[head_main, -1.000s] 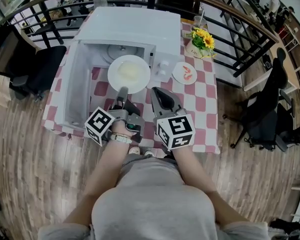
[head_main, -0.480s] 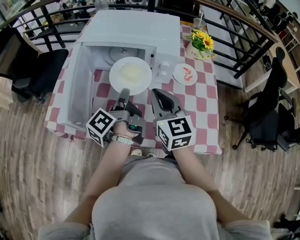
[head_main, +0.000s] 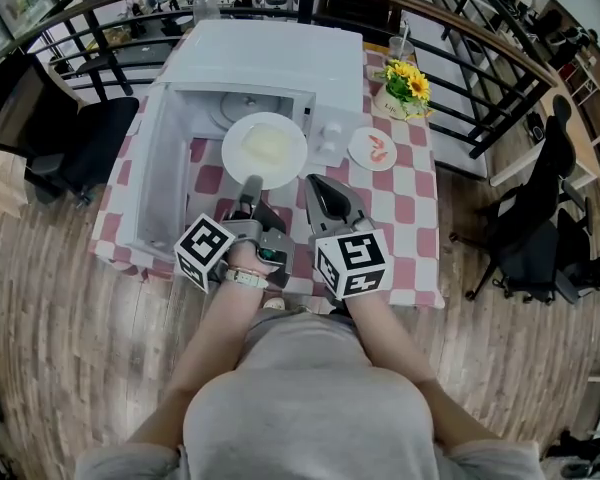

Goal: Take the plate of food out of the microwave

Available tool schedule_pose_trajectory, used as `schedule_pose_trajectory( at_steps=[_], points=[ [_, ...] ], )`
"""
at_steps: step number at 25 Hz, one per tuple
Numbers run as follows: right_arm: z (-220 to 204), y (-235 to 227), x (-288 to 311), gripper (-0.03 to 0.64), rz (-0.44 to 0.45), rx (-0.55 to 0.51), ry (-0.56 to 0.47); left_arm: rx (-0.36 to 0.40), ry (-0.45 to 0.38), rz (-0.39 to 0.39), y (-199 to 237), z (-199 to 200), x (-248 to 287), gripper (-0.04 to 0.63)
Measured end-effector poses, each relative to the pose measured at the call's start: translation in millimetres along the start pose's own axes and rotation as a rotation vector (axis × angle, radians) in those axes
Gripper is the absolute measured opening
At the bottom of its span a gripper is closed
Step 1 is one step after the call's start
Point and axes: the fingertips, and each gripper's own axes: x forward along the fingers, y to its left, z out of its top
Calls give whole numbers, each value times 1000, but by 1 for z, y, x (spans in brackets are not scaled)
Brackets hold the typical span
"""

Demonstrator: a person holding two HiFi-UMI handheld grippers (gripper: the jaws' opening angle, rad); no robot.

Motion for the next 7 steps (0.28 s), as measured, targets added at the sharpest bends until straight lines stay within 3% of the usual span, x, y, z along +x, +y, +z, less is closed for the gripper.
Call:
schedule_pose_trajectory(
  at_steps=[7],
  points=[
    [-2, 1, -2, 23, 1, -3, -6, 4, 0, 8, 3, -2, -1, 17]
  ],
)
